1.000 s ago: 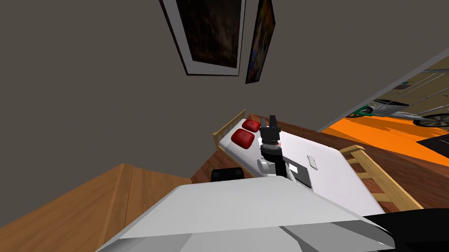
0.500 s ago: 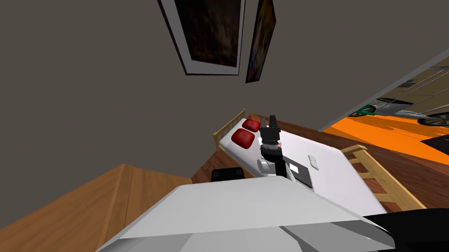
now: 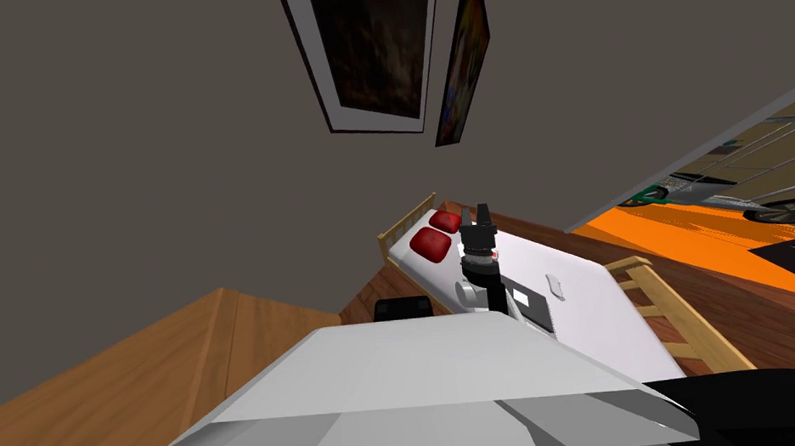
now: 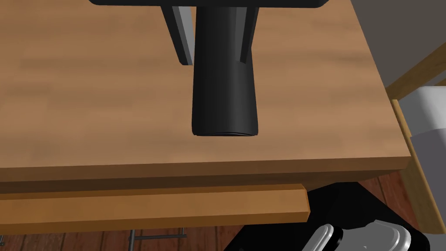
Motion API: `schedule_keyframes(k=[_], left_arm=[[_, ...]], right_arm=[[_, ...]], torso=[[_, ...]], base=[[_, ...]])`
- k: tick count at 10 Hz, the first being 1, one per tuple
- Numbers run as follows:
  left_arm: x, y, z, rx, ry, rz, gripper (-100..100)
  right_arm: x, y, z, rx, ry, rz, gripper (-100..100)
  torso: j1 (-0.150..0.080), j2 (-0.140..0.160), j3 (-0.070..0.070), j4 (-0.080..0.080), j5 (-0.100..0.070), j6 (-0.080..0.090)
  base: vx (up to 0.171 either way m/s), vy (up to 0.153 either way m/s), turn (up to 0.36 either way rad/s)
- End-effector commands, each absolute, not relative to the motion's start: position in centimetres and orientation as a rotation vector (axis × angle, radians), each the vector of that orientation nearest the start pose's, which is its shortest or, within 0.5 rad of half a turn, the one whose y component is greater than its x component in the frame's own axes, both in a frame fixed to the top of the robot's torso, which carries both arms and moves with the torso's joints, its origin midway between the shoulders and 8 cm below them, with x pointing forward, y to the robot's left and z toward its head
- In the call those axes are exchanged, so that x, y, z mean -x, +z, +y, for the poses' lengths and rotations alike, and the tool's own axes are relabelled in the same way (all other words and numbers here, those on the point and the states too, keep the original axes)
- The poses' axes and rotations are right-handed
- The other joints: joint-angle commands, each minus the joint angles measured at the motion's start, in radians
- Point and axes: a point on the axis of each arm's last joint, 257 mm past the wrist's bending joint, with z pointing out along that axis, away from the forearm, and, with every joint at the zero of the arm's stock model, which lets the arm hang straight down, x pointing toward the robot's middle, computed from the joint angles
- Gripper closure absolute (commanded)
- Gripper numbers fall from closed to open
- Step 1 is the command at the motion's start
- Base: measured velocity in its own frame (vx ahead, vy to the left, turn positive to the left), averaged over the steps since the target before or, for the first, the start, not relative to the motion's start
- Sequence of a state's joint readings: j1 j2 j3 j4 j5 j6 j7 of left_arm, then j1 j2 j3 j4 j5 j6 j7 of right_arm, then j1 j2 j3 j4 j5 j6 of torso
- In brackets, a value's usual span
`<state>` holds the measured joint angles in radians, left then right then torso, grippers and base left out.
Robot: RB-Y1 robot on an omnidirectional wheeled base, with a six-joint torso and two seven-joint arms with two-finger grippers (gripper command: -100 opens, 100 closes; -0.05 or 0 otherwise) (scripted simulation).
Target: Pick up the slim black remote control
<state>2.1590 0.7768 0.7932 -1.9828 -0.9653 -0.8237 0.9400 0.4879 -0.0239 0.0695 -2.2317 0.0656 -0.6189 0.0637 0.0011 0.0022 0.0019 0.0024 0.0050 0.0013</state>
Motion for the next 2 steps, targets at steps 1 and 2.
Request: schedule_keyframes(k=[1, 2], left_arm=[[18.09, -18.6, 49.89, 1.134, -0.056, 2.892, 100], [18.04, -18.54, 49.85, 1.135, -0.058, 2.892, 0]], right_arm=[[-33.73, 2.73, -24.15, -0.516, 1.3, 0.629, 0], [-33.73, 2.73, -24.15, -0.517, 1.3, 0.629, 0]], torso=[[0.0, 0.0, 0.0, 0.0, 0.0, 0.0], [0.0, 0.0, 0.0, 0.0, 0.001, 0.0]], base=[[-0.009, 0.007, -0.001], [0.0, 0.0, 0.0]])
